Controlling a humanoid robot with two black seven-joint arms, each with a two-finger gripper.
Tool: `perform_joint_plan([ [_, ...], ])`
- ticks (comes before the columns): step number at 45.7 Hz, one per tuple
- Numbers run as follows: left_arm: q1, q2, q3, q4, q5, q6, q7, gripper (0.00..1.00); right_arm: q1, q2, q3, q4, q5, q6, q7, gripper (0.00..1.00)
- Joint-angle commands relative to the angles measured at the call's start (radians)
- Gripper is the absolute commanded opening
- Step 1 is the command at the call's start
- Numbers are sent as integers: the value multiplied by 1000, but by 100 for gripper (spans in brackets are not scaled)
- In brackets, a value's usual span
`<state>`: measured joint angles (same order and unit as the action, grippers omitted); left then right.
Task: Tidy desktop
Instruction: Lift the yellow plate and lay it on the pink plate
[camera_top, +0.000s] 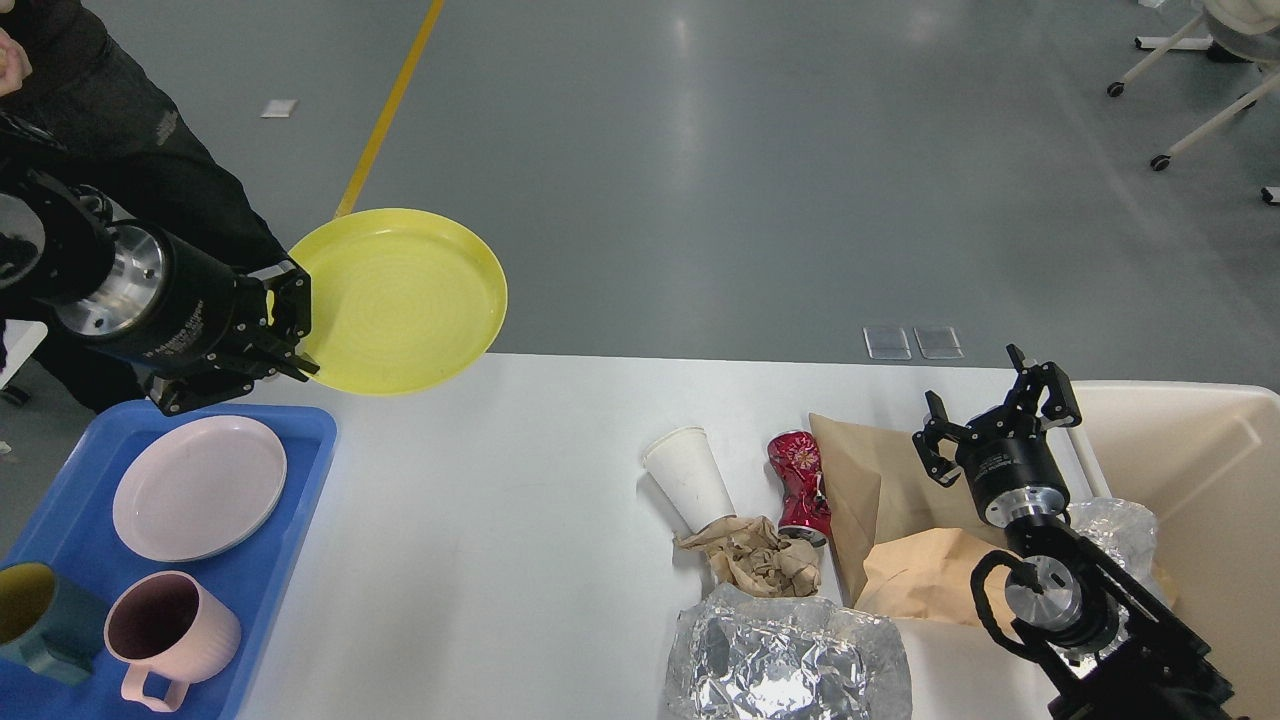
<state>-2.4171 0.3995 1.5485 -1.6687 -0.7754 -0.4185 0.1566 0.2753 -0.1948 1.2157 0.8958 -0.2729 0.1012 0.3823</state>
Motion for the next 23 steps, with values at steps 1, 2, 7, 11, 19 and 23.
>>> perform_joint_plan([
  [1, -126, -56, 96, -22, -4, -121, 9, 0, -1, 0, -1, 0, 0, 0, 0, 100],
  [2, -134, -56, 102, -22, -4, -131, 11, 0, -1, 0, -1, 0, 0, 0, 0, 100],
  [7, -145, -45, 110, -14, -4, -143, 17, 0, -1, 0, -1, 0, 0, 0, 1, 100],
  [11, -131, -37, 113, 3, -4, -137, 15, 0, -1, 0, -1, 2, 0, 0, 1, 100],
  [19, 39, 53, 130, 128, -2, -135, 17, 0, -1, 0, 1, 2, 0, 0, 1, 100],
  [23, 185, 120, 117, 245, 5, -137, 38, 0, -1, 0, 1, 2, 0, 0, 0, 100],
])
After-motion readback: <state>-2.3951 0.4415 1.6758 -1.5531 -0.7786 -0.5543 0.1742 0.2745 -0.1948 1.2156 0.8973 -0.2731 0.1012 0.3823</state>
